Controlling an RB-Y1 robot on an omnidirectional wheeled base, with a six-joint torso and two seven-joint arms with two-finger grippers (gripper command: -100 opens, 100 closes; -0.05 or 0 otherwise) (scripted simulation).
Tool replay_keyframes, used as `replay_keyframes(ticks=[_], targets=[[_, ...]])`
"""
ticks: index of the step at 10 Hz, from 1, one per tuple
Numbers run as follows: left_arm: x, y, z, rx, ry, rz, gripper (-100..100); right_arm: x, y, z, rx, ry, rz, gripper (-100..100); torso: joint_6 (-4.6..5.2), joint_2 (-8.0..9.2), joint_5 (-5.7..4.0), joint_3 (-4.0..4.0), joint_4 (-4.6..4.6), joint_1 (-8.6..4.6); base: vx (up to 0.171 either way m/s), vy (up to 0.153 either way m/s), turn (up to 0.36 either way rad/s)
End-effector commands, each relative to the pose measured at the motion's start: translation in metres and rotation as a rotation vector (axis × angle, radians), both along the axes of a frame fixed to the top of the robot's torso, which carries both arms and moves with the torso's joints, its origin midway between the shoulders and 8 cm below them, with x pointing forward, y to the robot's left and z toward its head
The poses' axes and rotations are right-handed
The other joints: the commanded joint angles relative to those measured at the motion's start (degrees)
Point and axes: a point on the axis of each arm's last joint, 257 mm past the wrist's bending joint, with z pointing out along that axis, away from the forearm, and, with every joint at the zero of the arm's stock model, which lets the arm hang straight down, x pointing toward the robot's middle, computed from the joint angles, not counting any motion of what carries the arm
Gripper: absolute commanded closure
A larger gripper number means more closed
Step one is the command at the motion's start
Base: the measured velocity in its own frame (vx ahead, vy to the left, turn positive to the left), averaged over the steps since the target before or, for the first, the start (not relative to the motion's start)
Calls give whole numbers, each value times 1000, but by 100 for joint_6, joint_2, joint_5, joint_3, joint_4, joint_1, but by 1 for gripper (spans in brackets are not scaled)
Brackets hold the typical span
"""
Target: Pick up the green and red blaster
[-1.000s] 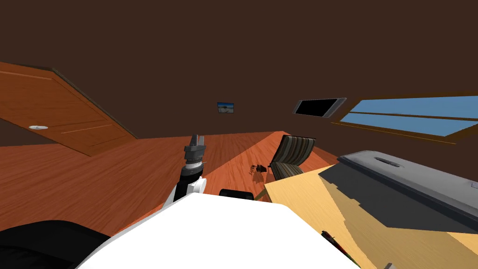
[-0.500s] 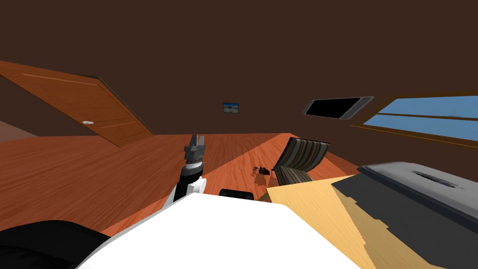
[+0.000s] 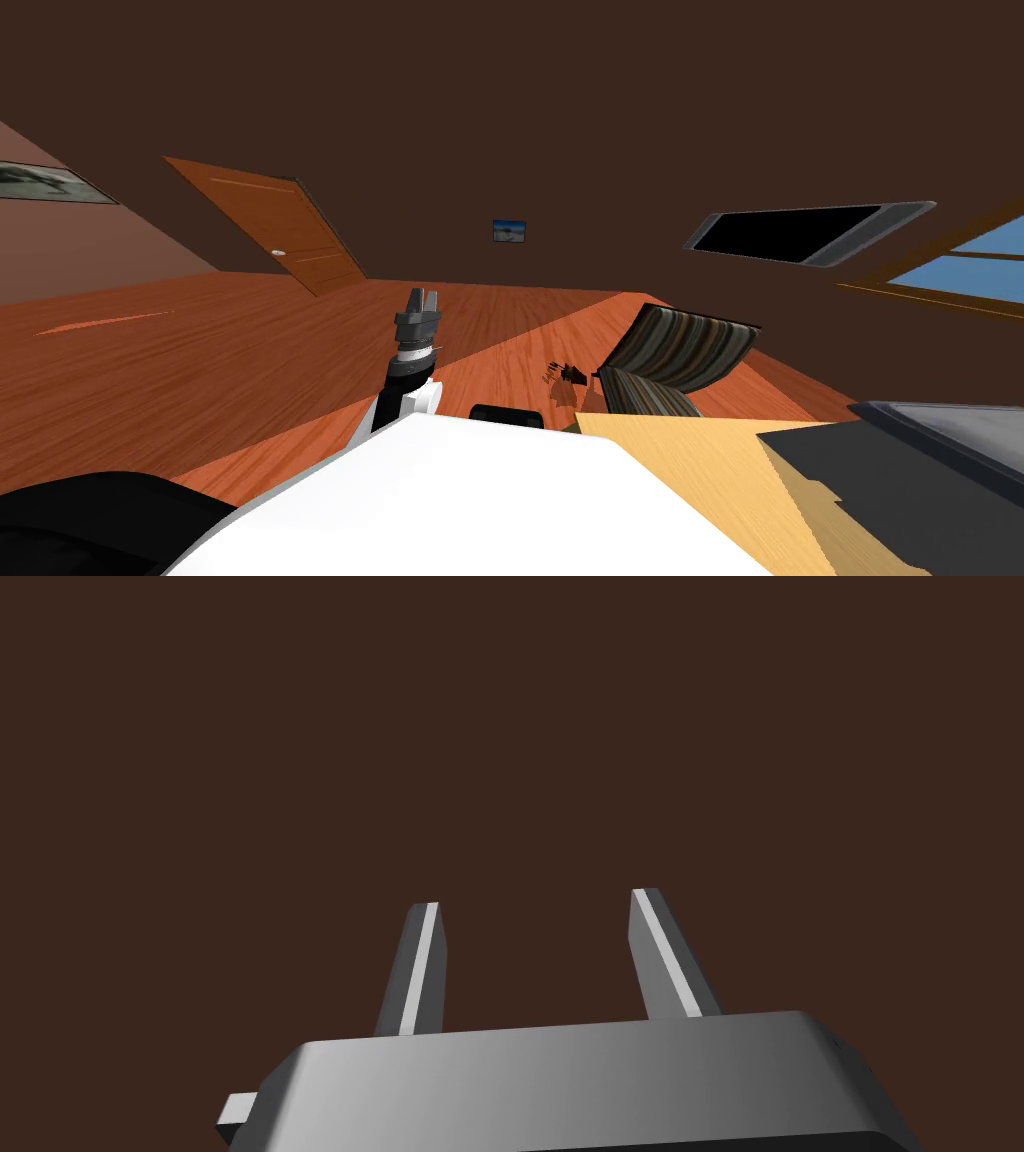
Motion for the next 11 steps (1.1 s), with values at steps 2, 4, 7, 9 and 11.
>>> replay_keyframes(ticks=[2, 4, 7, 9, 11], targets=[[0, 0, 0, 0, 0, 0, 0, 21, -7, -7, -23, -19, 45, -100, 2, 1, -2, 1, 1, -4, -29, -76, 174], [0, 0, 0, 0, 0, 0, 0, 43, 3, -20, -9, -59, 64, -100, 1, 3, 0, 2, 1, 7, -40, -32, 190], [0, 0, 0, 0, 0, 0, 0, 35, 2, -24, -15, -49, 55, -100, 9, -4, 6, -2, -1, 28, -6, -5, 22], [0, 0, 0, 0, 0, 0, 0, 32, 1, -31, -14, -47, 49, -100, 8, -5, 5, -3, -1, 24, -4, -16, 40], [0, 0, 0, 0, 0, 0, 0, 27, 2, -41, -12, -46, 40, -100, 8, -5, 4, -2, -1, 22, -5, -19, 52]])
